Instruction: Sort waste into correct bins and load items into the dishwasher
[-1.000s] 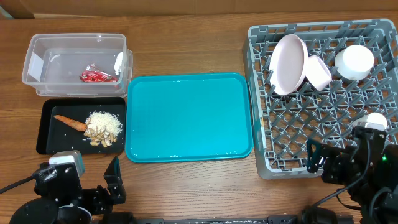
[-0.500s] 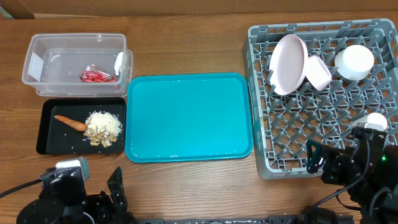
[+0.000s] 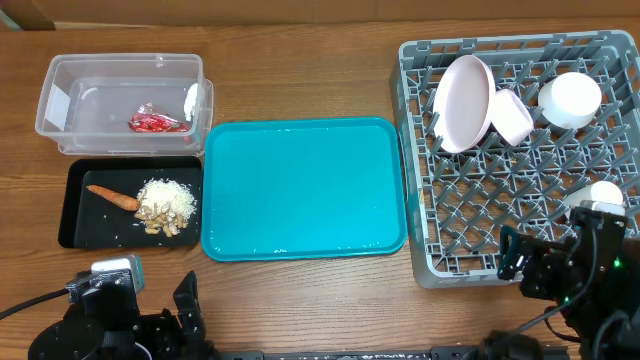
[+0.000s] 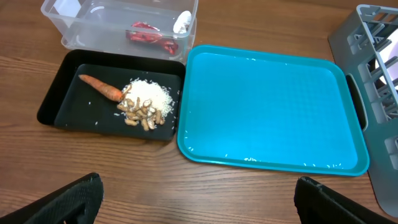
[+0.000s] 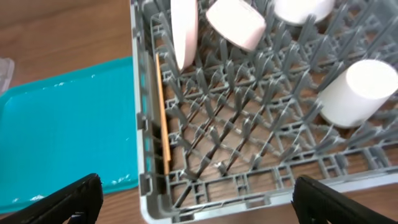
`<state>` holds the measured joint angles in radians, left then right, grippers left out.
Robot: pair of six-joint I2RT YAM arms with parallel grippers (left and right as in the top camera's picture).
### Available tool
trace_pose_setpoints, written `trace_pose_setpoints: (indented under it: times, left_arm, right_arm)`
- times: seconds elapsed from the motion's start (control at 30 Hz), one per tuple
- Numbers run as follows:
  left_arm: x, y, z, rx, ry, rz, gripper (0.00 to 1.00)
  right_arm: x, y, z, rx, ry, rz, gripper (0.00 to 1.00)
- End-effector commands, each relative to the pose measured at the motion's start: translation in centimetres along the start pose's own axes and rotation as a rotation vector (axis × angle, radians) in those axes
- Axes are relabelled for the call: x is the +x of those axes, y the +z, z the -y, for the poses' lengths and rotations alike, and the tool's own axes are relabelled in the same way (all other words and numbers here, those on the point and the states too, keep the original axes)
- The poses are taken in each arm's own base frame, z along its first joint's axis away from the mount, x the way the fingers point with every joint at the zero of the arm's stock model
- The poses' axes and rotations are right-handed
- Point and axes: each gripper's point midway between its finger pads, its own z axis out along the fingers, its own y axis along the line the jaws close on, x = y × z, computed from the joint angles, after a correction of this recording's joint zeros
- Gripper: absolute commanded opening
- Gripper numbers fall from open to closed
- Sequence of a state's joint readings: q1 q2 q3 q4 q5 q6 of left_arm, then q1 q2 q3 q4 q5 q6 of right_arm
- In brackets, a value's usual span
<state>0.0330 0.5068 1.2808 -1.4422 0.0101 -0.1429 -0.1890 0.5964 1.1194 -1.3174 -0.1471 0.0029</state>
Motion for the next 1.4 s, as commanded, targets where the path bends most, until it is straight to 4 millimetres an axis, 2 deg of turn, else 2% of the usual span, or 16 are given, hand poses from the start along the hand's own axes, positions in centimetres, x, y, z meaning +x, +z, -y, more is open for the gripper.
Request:
trace_pose_setpoints:
  times: [0.0, 0.07, 0.17, 0.43, 0.57, 0.7, 0.83, 0.9, 1.0, 1.37]
  left_arm:
    - [0.0, 0.2, -0.2, -0.014, -0.003, -0.004, 1.00]
    - [0.0, 0.2, -0.2, -0.014, -0.003, -0.004, 1.00]
    - [0.0, 0.2, -0.2, -0.014, -0.003, -0.004, 1.00]
    - [0.0, 0.2, -0.2, -0.014, -0.003, -0.004, 1.00]
    - [0.0, 0.2, -0.2, -0.014, -0.003, -0.004, 1.00]
    - [0.0, 0.2, -0.2, -0.014, -0.003, -0.004, 1.00]
    - [0.0, 0.2, -0.2, -0.014, -0.003, -0.004, 1.00]
    - [0.0, 0.2, -0.2, -0.014, -0.003, -0.004, 1.00]
    - [0.0, 0.2, -0.2, -0.014, -0.003, -0.004, 1.00]
    - [0.0, 0.2, -0.2, -0.014, -0.003, -0.004, 1.00]
  right_arm:
    - [-0.9, -1.2, 0.2, 0.030, -0.052, 0.103, 1.00]
    - [-1.6, -1.5, -0.4, -0.001, -0.074, 0.183, 1.00]
    - [-1.7, -0.8, -1.2, -0.055, -0.098, 0.269, 1.00]
    - [-1.2, 4.7, -3.1, -0.205, -0.170, 0.507, 1.00]
    - [-0.9, 7.3, -3.4, -0.250, -0.194, 0.618, 1.00]
    - [-0.2, 9.0, -3.3, -0.268, -0.212, 0.721, 1.00]
    - [0.5, 9.6, -3.1, -0.270, -0.219, 0.781, 1.00]
    - [1.1, 10.6, -3.0, -0.271, -0.220, 0.786, 1.00]
    - [2.9, 12.4, -2.7, -0.268, -0.211, 0.684, 1.00]
    - [2.7, 12.3, -2.7, -0.268, -0.201, 0.692, 1.00]
